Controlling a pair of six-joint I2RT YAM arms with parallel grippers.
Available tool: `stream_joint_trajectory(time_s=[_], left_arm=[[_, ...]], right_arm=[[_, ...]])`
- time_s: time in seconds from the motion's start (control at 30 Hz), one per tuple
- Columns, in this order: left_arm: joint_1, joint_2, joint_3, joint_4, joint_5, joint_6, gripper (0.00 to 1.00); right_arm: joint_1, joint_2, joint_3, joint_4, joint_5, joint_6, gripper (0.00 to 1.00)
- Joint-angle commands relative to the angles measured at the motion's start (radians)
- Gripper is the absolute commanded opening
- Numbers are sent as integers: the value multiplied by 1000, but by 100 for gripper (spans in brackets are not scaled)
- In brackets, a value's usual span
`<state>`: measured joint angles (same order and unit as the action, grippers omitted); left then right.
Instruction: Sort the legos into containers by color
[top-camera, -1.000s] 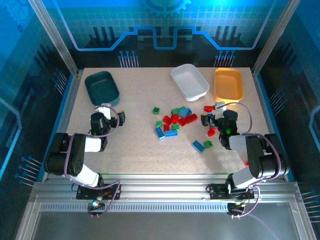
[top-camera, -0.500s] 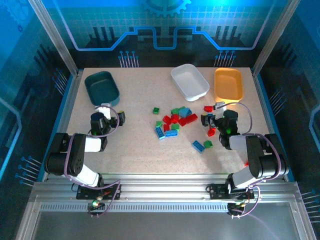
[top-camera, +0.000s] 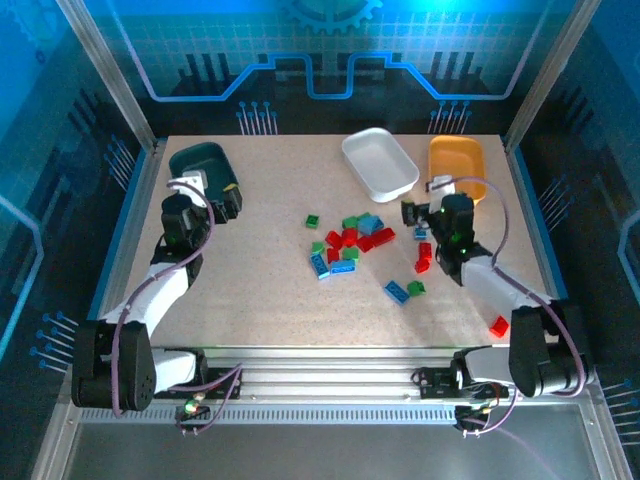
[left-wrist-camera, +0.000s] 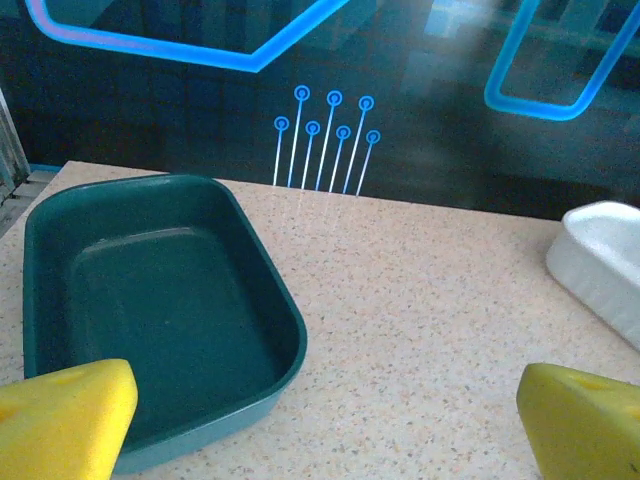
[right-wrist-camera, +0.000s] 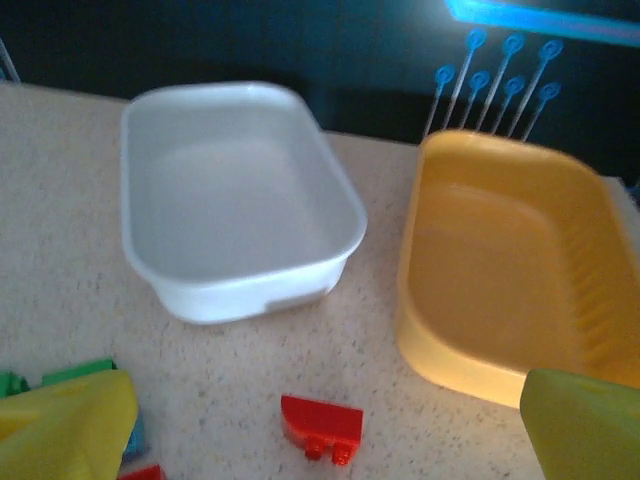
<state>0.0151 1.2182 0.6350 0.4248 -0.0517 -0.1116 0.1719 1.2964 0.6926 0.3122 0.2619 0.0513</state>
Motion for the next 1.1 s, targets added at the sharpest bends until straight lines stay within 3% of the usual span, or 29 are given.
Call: stream_joint_trajectory(time_s=[0.0,0.03,0.1,0.13,0.2,0.23,0.33,0.6,0.7,0.93,1.07], left_arm=[[-4,1,52,-137,-41,-116,99],[-3,8,76,-167,-63,-168,99],[1,34,139,-274,-116,-309,99],[6,52,180,-363,-154,-406,99],[28,101,246,-495,-177,-516,99],[46,139,269,-492,-133,-526,99],[84,281,406,-573,34,-510,99],[87,687,893,-871,247,-418,99],[86,817,1046,-962,260,-409,99],[85,1027,1304,-1079,328,-353,99],[80,1092,1376,-1106,358,-324,96]], right_arm=[[-57,27,267,-473,172,343,100],[-101,85,379,-672,182,461,100],[-182,199,519,-841,7,444,99],[-194,233,549,-842,-52,420,89],[-178,242,553,-800,-66,393,86],[-179,265,578,-805,-105,391,87],[-183,351,660,-833,-142,392,86],[-178,655,942,-923,-230,300,90],[-158,769,1060,-976,-257,248,92],[-132,898,1199,-1024,-167,229,92],[-122,986,1313,-1077,-205,207,85]])
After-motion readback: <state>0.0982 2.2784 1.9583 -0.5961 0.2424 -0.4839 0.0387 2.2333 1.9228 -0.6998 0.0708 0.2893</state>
